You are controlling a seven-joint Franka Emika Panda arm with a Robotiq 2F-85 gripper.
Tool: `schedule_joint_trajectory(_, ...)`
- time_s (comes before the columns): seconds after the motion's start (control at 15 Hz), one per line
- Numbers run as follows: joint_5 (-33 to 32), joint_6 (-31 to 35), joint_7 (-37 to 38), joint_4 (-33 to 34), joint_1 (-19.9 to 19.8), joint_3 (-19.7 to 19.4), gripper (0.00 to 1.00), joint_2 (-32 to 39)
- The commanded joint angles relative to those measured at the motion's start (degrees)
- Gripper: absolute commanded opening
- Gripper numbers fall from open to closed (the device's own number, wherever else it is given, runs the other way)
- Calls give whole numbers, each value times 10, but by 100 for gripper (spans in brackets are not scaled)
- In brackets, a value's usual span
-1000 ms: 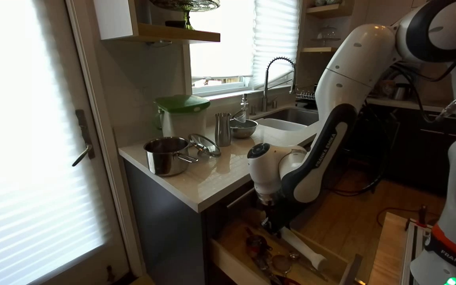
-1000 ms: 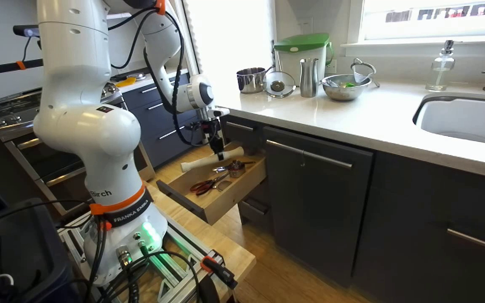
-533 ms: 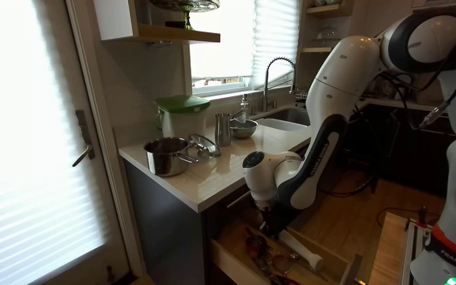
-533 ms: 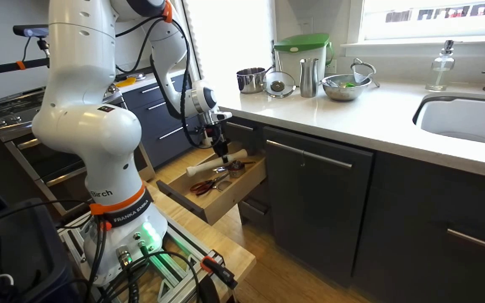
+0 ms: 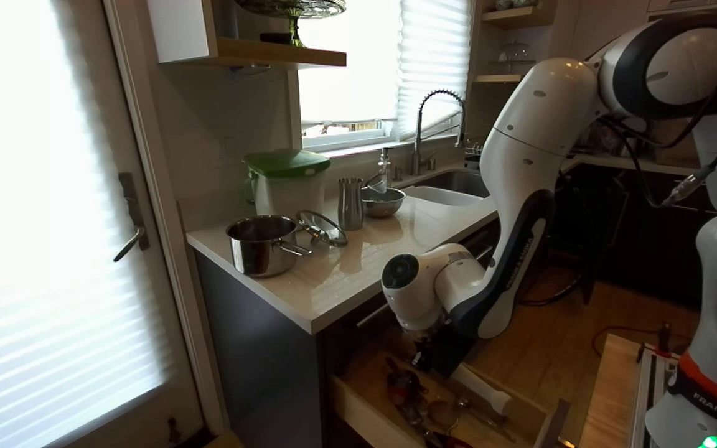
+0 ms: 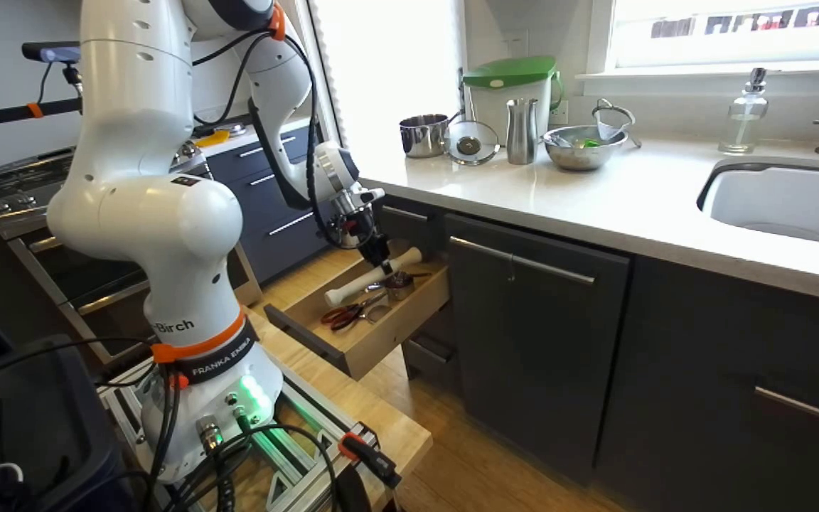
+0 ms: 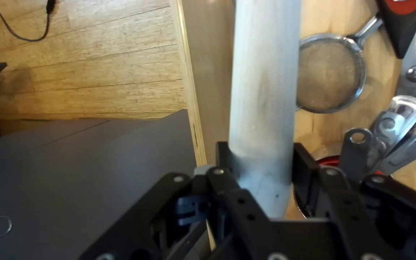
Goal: Put the wooden thing into the drawer
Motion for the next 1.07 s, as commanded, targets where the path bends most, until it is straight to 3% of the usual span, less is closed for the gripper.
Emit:
schedule_joint_trajectory(0.0,-51,-8,38,5,3,6,19,20)
schedule_joint_trajectory(1.0,-59,-3,64,57,0,12,19,116)
